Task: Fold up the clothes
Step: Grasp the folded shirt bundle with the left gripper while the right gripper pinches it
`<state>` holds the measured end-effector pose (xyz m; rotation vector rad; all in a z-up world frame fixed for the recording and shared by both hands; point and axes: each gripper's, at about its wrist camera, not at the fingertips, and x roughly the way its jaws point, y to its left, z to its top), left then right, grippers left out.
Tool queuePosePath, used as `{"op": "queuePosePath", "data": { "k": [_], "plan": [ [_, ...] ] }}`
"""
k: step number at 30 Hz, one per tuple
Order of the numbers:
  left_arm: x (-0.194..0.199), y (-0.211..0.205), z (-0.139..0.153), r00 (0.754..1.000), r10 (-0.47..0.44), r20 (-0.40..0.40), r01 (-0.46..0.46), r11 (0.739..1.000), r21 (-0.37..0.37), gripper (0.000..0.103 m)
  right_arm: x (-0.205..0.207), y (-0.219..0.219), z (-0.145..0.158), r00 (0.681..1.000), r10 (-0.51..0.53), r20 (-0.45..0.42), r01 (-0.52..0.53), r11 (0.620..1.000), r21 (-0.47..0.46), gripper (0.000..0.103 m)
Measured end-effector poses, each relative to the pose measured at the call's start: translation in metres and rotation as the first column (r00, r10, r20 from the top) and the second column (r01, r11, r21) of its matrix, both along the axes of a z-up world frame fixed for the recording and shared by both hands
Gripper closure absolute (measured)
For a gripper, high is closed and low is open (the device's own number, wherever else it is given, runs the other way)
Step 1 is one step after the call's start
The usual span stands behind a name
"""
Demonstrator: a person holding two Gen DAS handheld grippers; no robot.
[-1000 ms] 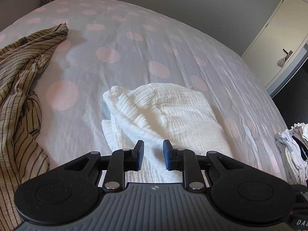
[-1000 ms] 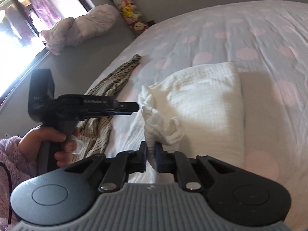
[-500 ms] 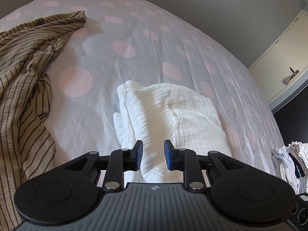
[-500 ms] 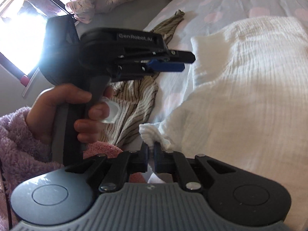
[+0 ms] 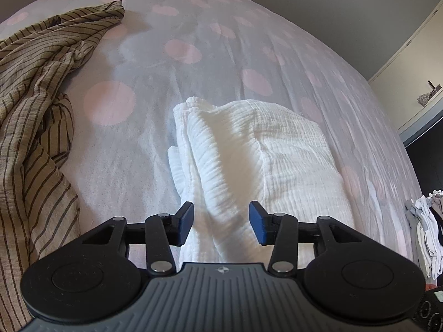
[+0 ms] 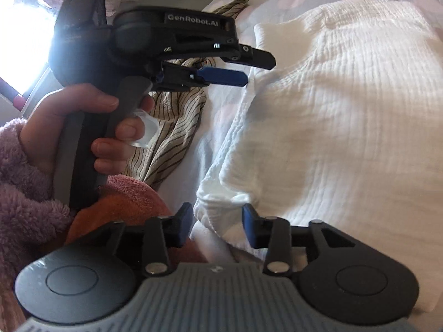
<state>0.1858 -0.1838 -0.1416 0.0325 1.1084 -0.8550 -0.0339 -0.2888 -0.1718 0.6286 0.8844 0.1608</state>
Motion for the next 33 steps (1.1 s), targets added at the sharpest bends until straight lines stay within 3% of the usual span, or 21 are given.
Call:
{"op": "queuePosePath", "data": {
  "k": [4,9,14,15,16,21,28,33],
  "plan": [
    [0.0,-0.004,0.0,0.999,0.01,0.034,-0.011,1.0,0.02,0.051,-0.02,-0.01,0.023,0.999,-0.029,0.045,0.033,0.995,-0.089,0.048],
    [0.006,-0.01,-0.003,0.996,0.041,0.075,-0.044,0.998,0.043,0.05,-0.044,-0.046,0.041,0.986,-0.137,0.1,0.153,0.974,-0.167,0.041],
    [0.022,-0.012,-0.013,0.994,0.103,0.037,-0.103,0.995,0.016,0.05,-0.057,-0.1,0.04,0.954,-0.279,0.109,0.297,0.928,-0.225,0.036],
    [0.025,-0.013,-0.015,0.993,0.113,0.028,-0.114,0.993,0.009,0.05,-0.057,-0.111,0.038,0.944,-0.311,0.11,0.328,0.916,-0.232,0.03],
    [0.027,-0.014,-0.018,0.992,0.121,0.022,-0.121,0.993,0.008,0.05,-0.058,-0.123,0.036,0.936,-0.336,0.109,0.352,0.909,-0.222,0.024],
    [0.032,-0.022,-0.035,0.991,0.133,-0.007,-0.133,0.991,0.035,0.05,-0.052,-0.178,0.019,0.901,-0.423,0.095,0.432,0.892,-0.135,0.023],
    [0.028,-0.031,-0.043,0.991,0.123,0.048,-0.125,0.991,0.04,0.047,-0.013,-0.215,-0.018,0.895,-0.444,0.055,0.446,0.894,-0.036,0.023],
    [0.027,-0.044,-0.045,0.99,0.098,0.098,-0.102,0.994,0.046,0.046,0.0,-0.231,-0.033,0.899,-0.43,0.086,0.427,0.903,0.044,0.022]
  ]
}}
